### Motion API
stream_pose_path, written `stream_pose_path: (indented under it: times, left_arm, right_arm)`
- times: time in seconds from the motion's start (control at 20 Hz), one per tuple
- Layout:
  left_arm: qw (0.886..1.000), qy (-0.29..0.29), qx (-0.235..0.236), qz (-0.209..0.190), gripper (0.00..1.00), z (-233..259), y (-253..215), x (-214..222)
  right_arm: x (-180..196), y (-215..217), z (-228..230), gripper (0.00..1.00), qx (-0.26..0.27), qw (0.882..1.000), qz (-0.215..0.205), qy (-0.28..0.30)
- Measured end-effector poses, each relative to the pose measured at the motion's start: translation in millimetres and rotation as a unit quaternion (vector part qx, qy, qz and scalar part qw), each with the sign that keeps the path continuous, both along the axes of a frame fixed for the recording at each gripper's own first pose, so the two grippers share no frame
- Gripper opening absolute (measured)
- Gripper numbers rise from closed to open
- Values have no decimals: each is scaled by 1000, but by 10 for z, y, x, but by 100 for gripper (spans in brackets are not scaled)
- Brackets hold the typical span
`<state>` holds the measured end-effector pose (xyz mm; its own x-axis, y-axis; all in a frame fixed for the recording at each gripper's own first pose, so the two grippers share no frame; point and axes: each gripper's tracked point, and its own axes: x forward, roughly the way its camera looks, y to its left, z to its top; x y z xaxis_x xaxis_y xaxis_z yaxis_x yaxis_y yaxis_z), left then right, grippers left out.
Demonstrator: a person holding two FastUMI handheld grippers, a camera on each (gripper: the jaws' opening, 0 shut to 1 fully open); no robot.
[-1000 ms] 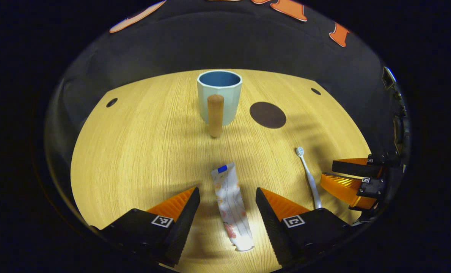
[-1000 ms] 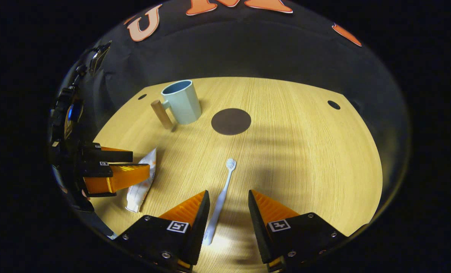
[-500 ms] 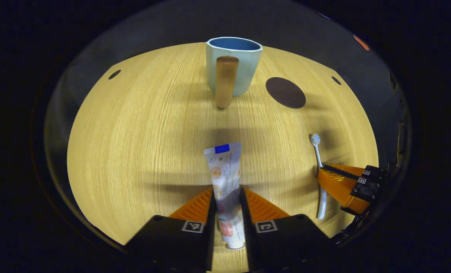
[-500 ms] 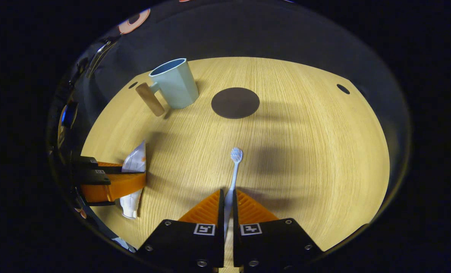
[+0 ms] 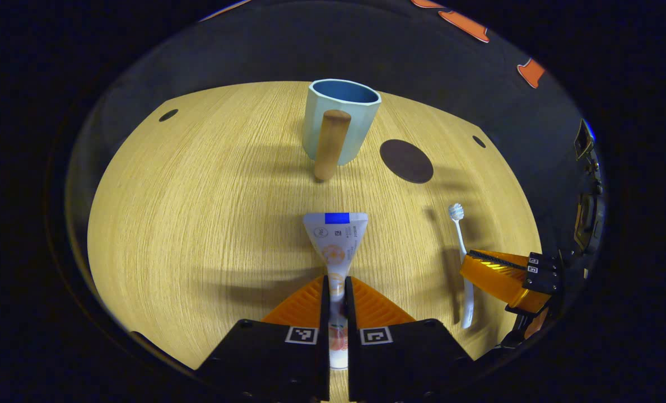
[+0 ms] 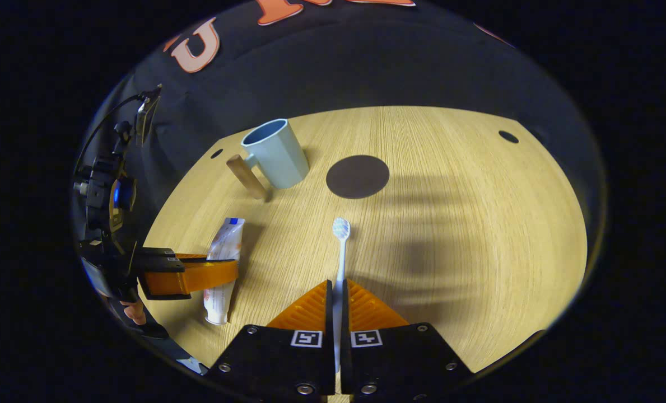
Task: Put the toothbrush and toothpaste on the desktop into the cup, then pick up the cup and place it on the coaster on the desktop.
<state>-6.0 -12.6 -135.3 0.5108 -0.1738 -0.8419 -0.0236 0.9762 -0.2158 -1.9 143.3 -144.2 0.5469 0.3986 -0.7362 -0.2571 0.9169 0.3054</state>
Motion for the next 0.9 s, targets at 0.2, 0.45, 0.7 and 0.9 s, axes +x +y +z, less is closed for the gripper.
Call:
stream_pose_path:
  times: [0.2,0.45,0.7,0.9]
  left_arm:
    - [996,-84,6,-2,11,227,52,196]
    - [978,-206,28,22,10,548,348,465]
    - [936,-345,62,39,10,1099,592,703]
    - [910,-408,60,49,9,1431,613,900]
  right_arm:
    - [23,-5,273,4,22,998,9,-65]
    - [81,-53,456,4,29,989,7,-143]
    - [152,-171,821,4,27,975,-12,-222]
    - [313,-191,983,4,30,963,-25,-268]
